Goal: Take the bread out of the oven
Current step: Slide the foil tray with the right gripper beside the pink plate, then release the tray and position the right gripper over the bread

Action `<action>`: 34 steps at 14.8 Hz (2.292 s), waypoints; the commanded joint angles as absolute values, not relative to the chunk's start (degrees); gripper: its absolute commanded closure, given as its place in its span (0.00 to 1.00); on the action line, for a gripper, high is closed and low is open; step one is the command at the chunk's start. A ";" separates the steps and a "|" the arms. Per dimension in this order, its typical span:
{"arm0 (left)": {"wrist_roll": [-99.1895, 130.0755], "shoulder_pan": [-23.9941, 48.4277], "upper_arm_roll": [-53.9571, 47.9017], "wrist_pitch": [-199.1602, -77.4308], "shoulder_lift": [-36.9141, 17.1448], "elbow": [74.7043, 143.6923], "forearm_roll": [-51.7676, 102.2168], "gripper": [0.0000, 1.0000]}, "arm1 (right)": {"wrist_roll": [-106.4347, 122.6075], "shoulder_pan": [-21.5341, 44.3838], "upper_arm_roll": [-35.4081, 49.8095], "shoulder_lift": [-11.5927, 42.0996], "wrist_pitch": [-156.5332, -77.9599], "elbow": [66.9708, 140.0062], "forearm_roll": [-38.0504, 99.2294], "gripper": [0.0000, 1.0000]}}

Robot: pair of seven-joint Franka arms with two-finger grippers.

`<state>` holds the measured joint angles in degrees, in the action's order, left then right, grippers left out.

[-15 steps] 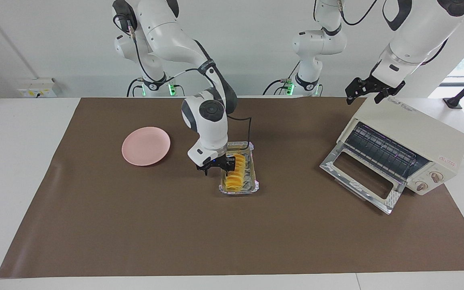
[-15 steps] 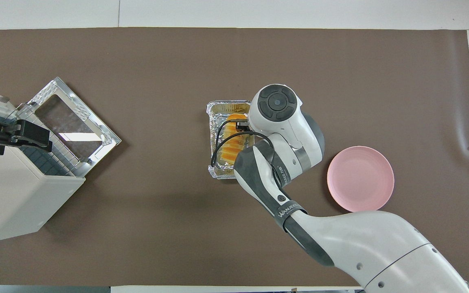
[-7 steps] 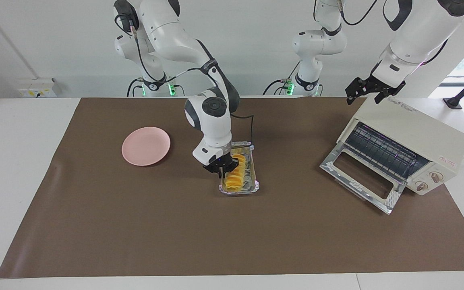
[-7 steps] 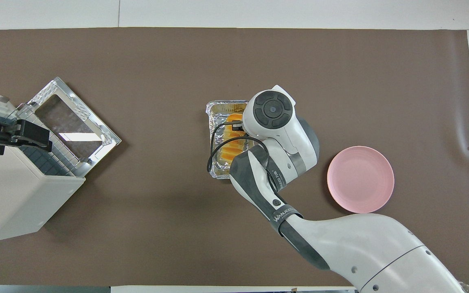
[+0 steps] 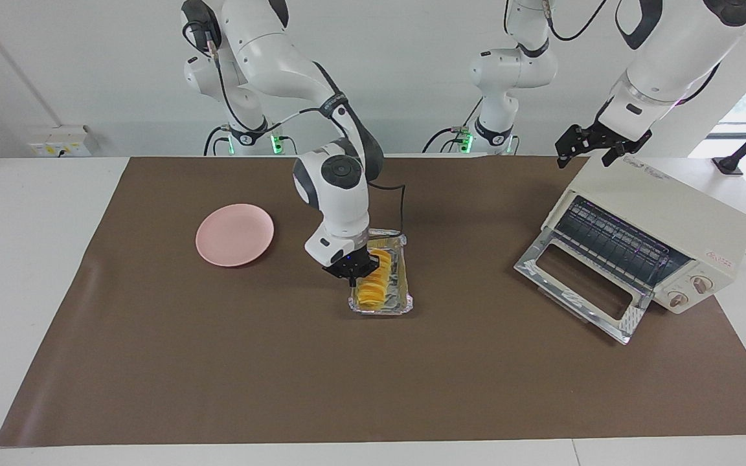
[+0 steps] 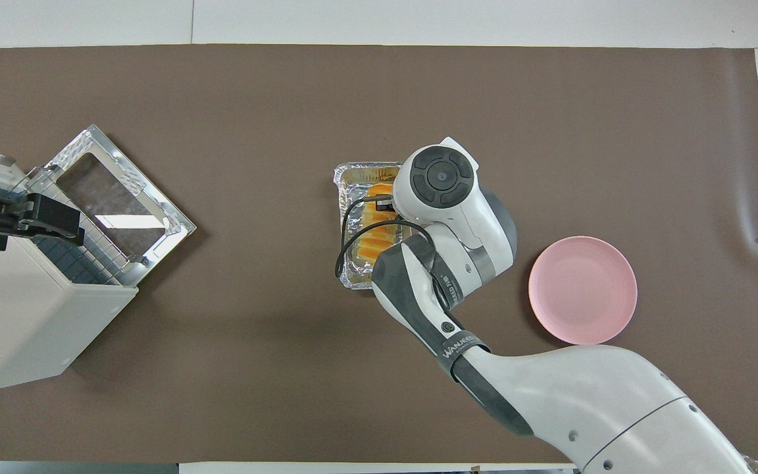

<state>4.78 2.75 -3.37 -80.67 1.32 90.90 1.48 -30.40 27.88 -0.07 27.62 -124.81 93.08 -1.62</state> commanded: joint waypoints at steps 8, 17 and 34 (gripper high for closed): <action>4.66 2.11 -3.87 -82.00 3.16 93.08 1.76 0.00 | -2.92 8.64 -0.18 28.47 -115.39 84.19 6.07 1.00; 4.75 2.11 -3.87 -82.00 3.16 93.08 1.76 0.00 | 7.38 0.88 -0.18 32.25 -122.08 85.52 5.98 1.00; 4.66 2.02 -3.87 -82.00 3.16 93.08 1.76 0.00 | 10.72 0.44 -0.44 29.80 -120.42 88.95 3.70 0.00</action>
